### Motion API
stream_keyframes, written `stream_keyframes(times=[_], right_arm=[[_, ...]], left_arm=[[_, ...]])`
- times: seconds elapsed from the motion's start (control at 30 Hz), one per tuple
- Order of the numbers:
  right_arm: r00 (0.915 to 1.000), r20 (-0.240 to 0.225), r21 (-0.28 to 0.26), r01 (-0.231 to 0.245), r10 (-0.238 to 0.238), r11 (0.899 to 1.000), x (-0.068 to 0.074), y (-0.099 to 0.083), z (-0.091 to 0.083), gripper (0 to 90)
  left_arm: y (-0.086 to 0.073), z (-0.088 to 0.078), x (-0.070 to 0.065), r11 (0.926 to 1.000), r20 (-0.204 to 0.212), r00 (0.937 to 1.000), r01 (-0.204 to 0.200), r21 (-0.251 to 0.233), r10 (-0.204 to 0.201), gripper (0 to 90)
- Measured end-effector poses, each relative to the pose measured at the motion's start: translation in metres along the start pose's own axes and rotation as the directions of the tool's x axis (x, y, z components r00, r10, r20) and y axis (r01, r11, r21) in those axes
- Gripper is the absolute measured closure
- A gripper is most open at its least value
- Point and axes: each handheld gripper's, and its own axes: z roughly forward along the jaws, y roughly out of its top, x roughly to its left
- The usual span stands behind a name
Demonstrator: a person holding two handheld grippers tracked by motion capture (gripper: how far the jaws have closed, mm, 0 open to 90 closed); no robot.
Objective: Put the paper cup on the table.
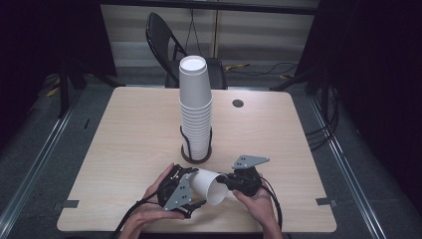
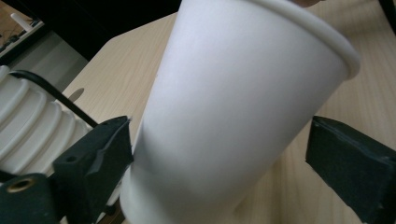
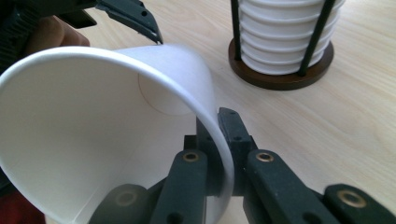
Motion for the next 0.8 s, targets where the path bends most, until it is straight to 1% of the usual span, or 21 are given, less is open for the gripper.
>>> stream_keyframes(times=[0.1,0.2,0.27,0.33,0.37,0.43,0.5,0.57,0.67,0.73,0.8], right_arm=[[0.9999,-0.010,0.012,-0.001,0.002,1.000,0.002,0.001,0.002,88.6],[0.9997,-0.024,0.020,-0.001,0.002,1.000,0.003,0.003,0.003,88.6],[0.9996,-0.027,0.019,0.002,-0.001,1.000,0.004,0.004,0.005,88.6],[0.9994,-0.035,0.015,-0.002,0.003,1.000,0.004,0.005,0.006,88.6],[0.9994,-0.034,0.016,-0.001,0.001,1.000,0.004,0.006,0.006,88.6],[0.9994,-0.034,0.018,-0.003,0.003,1.000,0.005,0.006,0.007,88.6],[0.9991,-0.041,0.018,-0.015,0.015,1.000,0.005,0.007,0.008,88.6],[0.9988,-0.046,0.022,-0.014,0.015,1.000,0.005,0.008,0.009,88.6],[0.9986,-0.051,0.032,-0.009,0.011,0.999,0.007,0.009,0.011,88.7],[0.9985,-0.051,0.036,-0.017,0.019,0.999,0.007,0.010,0.011,88.7],[0.9979,-0.059,0.043,-0.026,0.029,0.999,0.006,0.010,0.012,88.7]], left_arm=[[0.003,0.004,-0.003,0.9997,0.007,0.9998,-0.021,0.012,0.021,4.4],[0.006,0.007,-0.005,0.9988,0.003,0.9990,-0.044,0.020,0.044,2.8],[0.010,0.011,-0.005,0.9986,0.006,0.9988,-0.049,0.021,0.049,1.7],[0.013,0.014,-0.006,0.9981,-0.004,0.9985,-0.054,0.028,0.054,0.8],[0.013,0.015,-0.006,0.9982,-0.005,0.9987,-0.051,0.032,0.051,0.6],[0.014,0.015,-0.006,0.9982,-0.008,0.9985,-0.054,0.027,0.054,0.6],[0.015,0.016,-0.007,0.9985,-0.008,0.9988,-0.049,0.024,0.049,0.8],[0.016,0.018,-0.008,0.9977,-0.005,0.9981,-0.061,0.029,0.061,1.2],[0.017,0.019,-0.010,0.9969,-0.007,0.9976,-0.068,0.040,0.068,2.7],[0.017,0.020,-0.010,0.9972,-0.008,0.9979,-0.064,0.040,0.064,3.2],[0.018,0.021,-0.010,0.9964,-0.010,0.9972,-0.074,0.041,0.074,3.7]])
